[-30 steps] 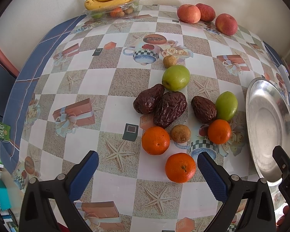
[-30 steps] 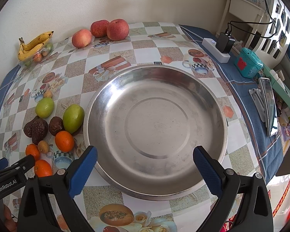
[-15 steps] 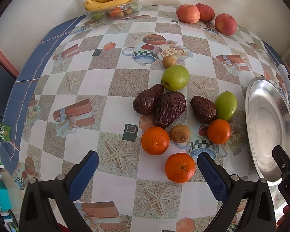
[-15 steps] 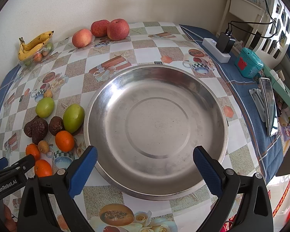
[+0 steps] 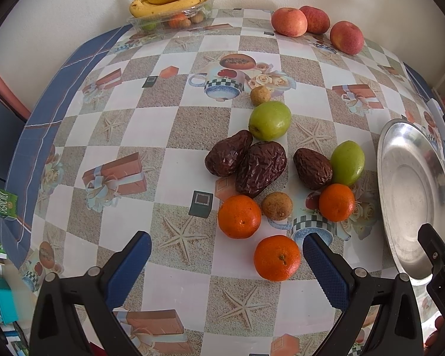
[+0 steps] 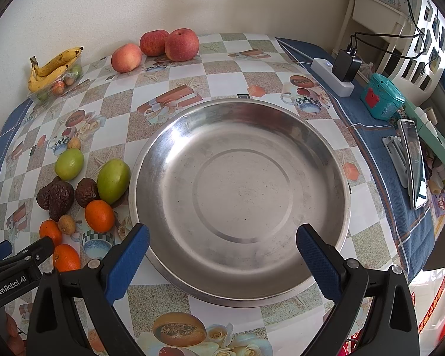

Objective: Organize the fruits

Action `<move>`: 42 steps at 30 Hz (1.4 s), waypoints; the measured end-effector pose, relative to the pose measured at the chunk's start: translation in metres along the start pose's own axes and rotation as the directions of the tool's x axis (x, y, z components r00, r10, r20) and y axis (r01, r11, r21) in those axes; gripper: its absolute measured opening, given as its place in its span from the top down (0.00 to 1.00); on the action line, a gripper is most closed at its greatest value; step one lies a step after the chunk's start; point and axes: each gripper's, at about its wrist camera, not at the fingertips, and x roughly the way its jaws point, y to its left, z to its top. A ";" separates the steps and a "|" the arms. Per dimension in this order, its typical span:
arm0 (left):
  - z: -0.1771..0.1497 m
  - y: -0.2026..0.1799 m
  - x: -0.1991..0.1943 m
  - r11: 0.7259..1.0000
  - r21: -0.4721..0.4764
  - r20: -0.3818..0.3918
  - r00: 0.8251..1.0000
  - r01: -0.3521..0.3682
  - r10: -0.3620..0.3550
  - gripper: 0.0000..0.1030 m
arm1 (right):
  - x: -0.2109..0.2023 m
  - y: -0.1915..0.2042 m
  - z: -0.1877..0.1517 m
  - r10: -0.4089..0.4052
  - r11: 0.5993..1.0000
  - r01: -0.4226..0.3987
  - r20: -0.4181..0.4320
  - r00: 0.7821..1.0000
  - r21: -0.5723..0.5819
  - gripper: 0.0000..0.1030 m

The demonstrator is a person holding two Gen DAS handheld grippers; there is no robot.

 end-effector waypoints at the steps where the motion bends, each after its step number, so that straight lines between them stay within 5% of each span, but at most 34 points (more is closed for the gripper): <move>1: 0.000 0.000 0.000 1.000 0.000 0.000 1.000 0.000 0.000 0.00 | 0.000 0.000 0.000 0.000 1.000 0.000 0.000 1.000 0.000 0.04; 23: 0.005 0.003 -0.003 1.000 0.001 0.047 0.999 0.006 -0.006 0.00 | 0.000 0.001 0.000 0.000 1.000 0.000 -0.001 1.000 0.000 0.04; 28: 0.012 0.020 -0.015 0.999 -0.012 0.188 0.982 -0.032 0.033 0.00 | 0.001 0.003 -0.001 0.012 1.000 -0.012 0.001 1.000 -0.005 0.04; 35: 0.022 0.046 -0.011 0.998 -0.052 0.208 0.977 -0.033 0.043 0.00 | 0.003 0.036 -0.003 0.199 0.979 -0.199 -0.011 0.980 -0.033 0.04; 39: 0.021 0.063 0.004 0.990 -0.128 0.100 0.994 0.061 -0.048 0.00 | 0.008 0.062 -0.006 0.268 0.960 -0.269 -0.031 0.963 -0.071 0.04; 42: 0.019 0.069 0.011 0.975 -0.180 0.068 0.990 0.133 -0.123 0.00 | 0.014 0.077 -0.008 0.309 0.945 -0.314 -0.067 0.949 -0.086 0.04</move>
